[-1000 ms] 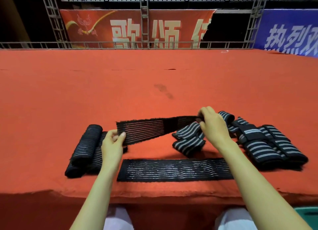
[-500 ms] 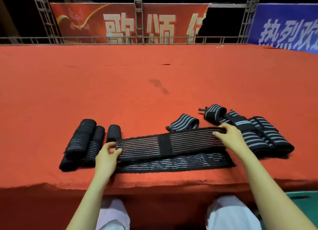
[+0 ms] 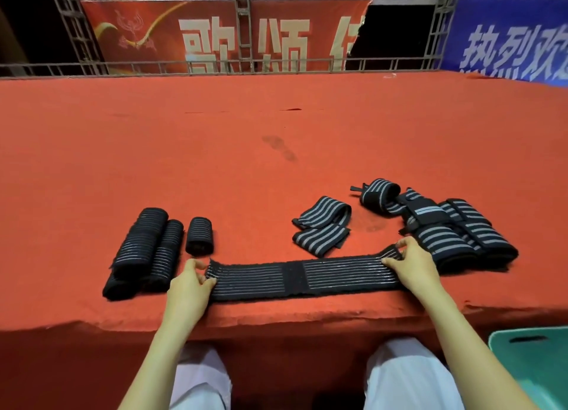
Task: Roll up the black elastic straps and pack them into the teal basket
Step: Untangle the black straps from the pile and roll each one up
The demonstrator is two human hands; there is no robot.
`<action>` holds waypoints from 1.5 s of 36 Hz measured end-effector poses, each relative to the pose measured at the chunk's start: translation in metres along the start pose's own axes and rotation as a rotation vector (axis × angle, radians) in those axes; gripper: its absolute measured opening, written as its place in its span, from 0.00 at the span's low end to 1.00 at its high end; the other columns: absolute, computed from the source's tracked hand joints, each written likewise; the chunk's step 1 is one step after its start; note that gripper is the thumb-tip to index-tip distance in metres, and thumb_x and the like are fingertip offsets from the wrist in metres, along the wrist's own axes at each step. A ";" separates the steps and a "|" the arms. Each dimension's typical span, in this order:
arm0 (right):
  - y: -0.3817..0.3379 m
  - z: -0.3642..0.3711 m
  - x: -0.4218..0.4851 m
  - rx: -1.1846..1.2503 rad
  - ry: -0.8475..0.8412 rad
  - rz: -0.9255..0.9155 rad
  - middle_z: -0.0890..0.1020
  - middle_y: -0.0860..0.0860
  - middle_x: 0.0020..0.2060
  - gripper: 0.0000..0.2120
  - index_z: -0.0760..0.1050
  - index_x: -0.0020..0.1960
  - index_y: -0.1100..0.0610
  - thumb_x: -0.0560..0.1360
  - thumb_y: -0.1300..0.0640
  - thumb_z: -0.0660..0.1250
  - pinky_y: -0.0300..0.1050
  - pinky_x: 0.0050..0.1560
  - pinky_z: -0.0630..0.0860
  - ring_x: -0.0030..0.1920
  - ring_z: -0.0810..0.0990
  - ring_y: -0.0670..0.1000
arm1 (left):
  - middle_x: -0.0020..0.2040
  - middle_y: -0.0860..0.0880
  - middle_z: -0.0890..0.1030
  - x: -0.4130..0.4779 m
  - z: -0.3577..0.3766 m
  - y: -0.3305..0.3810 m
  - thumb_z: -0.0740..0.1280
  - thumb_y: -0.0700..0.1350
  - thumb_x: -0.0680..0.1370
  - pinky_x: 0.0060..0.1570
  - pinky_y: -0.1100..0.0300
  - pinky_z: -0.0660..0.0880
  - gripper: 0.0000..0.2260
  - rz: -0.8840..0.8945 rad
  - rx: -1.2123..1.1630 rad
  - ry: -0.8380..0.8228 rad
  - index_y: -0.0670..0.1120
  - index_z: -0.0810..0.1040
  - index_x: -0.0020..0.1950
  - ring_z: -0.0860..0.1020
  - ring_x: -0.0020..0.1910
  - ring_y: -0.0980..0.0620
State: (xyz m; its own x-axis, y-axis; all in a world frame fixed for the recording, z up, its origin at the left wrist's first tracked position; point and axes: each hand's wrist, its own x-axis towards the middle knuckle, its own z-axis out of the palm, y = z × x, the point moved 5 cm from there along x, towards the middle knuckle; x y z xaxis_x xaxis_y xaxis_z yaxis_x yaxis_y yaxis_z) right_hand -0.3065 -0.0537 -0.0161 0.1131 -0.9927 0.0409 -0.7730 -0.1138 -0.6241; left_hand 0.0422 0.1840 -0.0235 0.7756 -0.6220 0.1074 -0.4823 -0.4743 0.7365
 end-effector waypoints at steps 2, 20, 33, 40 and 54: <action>-0.001 0.001 0.000 -0.067 0.017 0.004 0.80 0.60 0.52 0.18 0.70 0.57 0.58 0.72 0.56 0.73 0.51 0.51 0.72 0.54 0.78 0.62 | 0.34 0.50 0.77 0.000 0.001 -0.001 0.71 0.38 0.73 0.43 0.55 0.68 0.11 -0.005 -0.007 0.010 0.42 0.74 0.53 0.76 0.41 0.45; -0.114 0.077 -0.077 -0.006 -0.158 -0.848 0.75 0.48 0.52 0.08 0.77 0.54 0.56 0.76 0.54 0.67 0.45 0.61 0.68 0.57 0.72 0.50 | 0.35 0.47 0.78 0.005 0.001 -0.009 0.70 0.35 0.73 0.45 0.54 0.74 0.08 -0.155 -0.185 -0.126 0.43 0.76 0.50 0.77 0.39 0.46; -0.140 0.133 -0.092 -0.237 -0.480 -0.839 0.63 0.48 0.71 0.29 0.63 0.73 0.44 0.75 0.35 0.60 0.54 0.74 0.49 0.73 0.56 0.49 | 0.38 0.43 0.75 0.009 0.000 -0.021 0.65 0.30 0.75 0.28 0.61 0.76 0.08 -0.278 -0.452 -0.179 0.43 0.73 0.46 0.76 0.38 0.48; -0.130 0.139 -0.090 -0.249 -0.506 -0.797 0.58 0.44 0.75 0.41 0.59 0.74 0.39 0.65 0.24 0.42 0.53 0.76 0.40 0.76 0.49 0.46 | 0.32 0.50 0.77 0.008 -0.004 -0.018 0.70 0.35 0.72 0.34 0.61 0.75 0.08 -0.155 -0.176 -0.029 0.44 0.75 0.48 0.77 0.33 0.49; -0.164 0.140 -0.107 -0.185 -0.560 -0.952 0.62 0.45 0.74 0.23 0.66 0.72 0.46 0.78 0.43 0.61 0.55 0.76 0.47 0.76 0.52 0.47 | 0.45 0.46 0.81 0.004 -0.003 -0.023 0.70 0.47 0.72 0.49 0.55 0.74 0.06 -0.168 0.148 -0.066 0.48 0.75 0.43 0.78 0.50 0.44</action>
State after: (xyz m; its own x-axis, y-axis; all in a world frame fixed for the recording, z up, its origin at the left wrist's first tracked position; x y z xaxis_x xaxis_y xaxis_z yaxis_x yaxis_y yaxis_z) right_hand -0.1048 0.0767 -0.0270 0.9369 -0.3453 0.0544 -0.2968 -0.8681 -0.3979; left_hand 0.0580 0.1941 -0.0375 0.8239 -0.5639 -0.0563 -0.4071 -0.6581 0.6334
